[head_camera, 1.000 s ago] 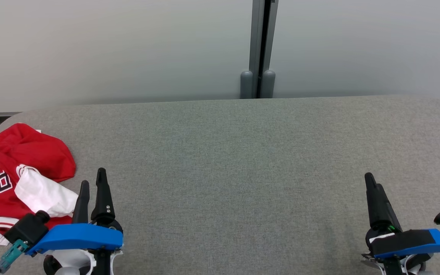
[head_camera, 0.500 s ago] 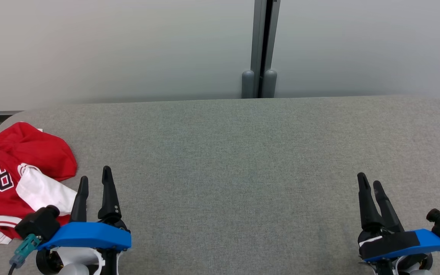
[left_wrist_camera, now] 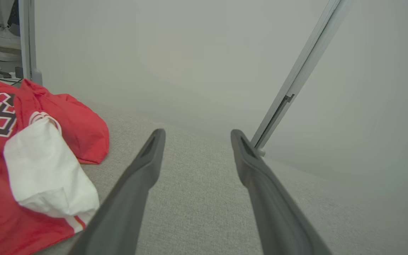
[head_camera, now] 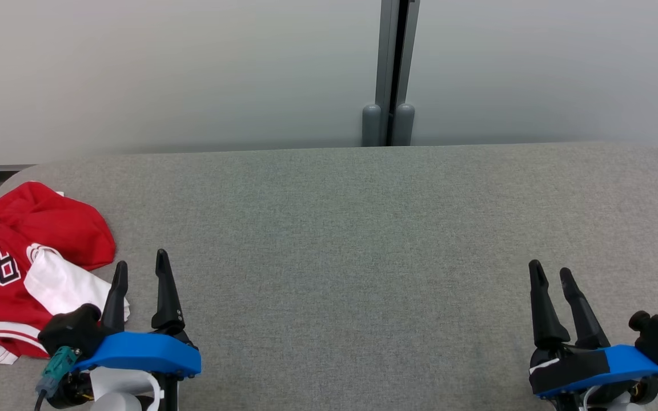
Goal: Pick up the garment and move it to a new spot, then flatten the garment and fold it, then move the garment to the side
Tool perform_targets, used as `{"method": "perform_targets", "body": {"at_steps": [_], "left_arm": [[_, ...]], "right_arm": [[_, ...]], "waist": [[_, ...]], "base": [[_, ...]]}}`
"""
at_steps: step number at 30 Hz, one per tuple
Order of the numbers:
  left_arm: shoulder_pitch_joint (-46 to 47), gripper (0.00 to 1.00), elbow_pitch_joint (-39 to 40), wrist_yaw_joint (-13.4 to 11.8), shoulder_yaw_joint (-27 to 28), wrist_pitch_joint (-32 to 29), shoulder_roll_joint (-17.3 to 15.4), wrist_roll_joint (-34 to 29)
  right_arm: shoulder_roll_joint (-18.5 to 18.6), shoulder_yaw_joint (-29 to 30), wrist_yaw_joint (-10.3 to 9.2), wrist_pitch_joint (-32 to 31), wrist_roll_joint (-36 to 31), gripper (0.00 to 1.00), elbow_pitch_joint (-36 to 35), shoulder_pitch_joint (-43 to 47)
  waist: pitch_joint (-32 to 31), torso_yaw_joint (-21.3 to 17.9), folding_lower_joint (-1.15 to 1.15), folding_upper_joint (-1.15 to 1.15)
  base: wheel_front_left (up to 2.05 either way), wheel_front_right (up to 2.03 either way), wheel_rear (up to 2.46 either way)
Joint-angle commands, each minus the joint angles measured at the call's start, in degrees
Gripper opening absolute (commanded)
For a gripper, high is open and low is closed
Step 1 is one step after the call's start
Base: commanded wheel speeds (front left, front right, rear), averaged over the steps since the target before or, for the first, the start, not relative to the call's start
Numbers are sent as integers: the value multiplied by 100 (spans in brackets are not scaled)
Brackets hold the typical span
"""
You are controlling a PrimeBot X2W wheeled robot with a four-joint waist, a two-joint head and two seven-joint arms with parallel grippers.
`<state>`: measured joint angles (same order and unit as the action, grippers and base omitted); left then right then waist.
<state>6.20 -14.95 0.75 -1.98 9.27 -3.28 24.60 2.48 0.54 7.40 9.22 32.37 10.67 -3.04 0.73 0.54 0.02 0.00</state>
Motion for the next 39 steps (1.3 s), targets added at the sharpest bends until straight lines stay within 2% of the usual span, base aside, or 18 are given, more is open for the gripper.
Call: {"method": "perform_targets", "body": {"at_steps": [1,19,39], "left_arm": [[129,100,32,-26,-20,55,-49,-141],[55,100,-23,-138,-9,284,-135,-1003],[58,100,-396,-107,81,515,-91,-1809]], "right_arm": [[42,-13,9,61,-158,100,-38,-13],[49,-24,12,292,-1212,100,38,35],[54,-6,13,514,-2169,100,221,68]], "waist": [[0,0,-2,0],[1,16,-2,0],[-12,16,-2,0]], "base": [[0,0,0],[0,0,0],[0,0,0]]}}
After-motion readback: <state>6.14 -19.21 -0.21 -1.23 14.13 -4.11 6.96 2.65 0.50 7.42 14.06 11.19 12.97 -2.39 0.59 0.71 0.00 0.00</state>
